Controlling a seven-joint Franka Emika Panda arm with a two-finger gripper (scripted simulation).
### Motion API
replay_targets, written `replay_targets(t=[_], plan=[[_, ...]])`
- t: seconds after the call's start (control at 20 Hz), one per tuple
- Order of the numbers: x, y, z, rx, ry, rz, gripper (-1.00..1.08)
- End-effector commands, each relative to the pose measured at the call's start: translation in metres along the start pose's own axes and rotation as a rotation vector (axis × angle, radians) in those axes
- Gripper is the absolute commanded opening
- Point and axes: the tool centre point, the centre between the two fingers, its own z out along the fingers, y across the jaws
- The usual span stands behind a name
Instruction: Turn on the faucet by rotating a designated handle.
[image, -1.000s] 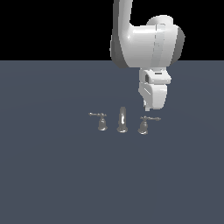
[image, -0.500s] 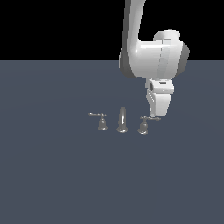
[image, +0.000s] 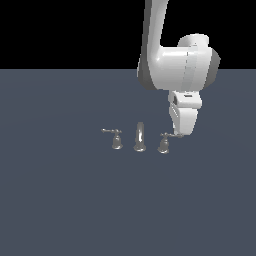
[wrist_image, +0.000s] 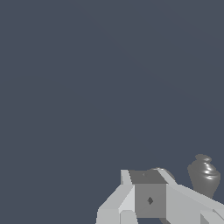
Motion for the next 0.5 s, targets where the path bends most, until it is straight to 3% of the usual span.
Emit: replay_targets(t=[0.0, 0.3, 0.45], plan=[[0.004, 0.008, 0.0, 0.0, 0.0, 0.001, -1.0], [0.013, 0.027, 0.0, 0.0, 0.0, 0.001, -1.0], [0.006, 0.023, 0.0, 0.007, -0.001, -0.008, -1.0]])
